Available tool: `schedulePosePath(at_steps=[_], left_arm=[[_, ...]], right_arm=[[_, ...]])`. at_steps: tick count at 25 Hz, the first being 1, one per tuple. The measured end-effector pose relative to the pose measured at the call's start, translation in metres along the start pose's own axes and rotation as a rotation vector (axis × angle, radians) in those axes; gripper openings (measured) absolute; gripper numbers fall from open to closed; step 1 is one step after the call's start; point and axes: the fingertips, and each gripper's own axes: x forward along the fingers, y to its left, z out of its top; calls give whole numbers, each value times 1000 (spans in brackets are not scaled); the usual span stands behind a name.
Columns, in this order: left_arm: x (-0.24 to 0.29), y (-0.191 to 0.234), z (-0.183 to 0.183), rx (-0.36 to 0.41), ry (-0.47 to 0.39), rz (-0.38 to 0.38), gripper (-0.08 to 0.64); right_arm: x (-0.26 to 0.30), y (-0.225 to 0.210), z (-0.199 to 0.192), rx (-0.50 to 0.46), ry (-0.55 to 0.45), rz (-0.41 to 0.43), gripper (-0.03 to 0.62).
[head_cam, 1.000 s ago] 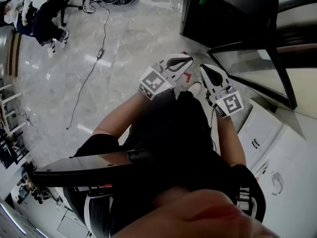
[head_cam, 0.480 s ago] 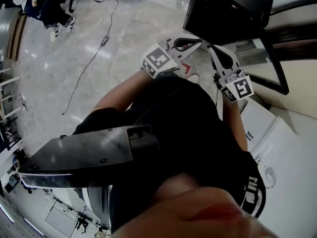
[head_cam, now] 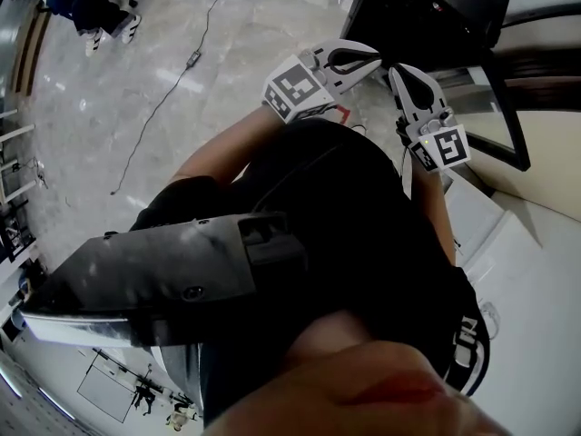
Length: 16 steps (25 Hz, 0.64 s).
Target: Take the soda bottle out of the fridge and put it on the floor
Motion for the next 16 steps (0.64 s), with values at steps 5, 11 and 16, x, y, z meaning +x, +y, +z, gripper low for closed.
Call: schedulePosePath(at_steps=[5, 11, 16], left_arm=[[-3, 2, 5, -2, -1, -8, 1], [2, 1, 12, 9, -2, -16, 2], [-5, -8, 14, 18, 0, -12, 2]], right_arm=[[5, 2, 5, -2, -1, -6, 14], [2, -2, 7, -7, 10, -11, 12], [-6, 6, 10, -6, 5, -24, 12]])
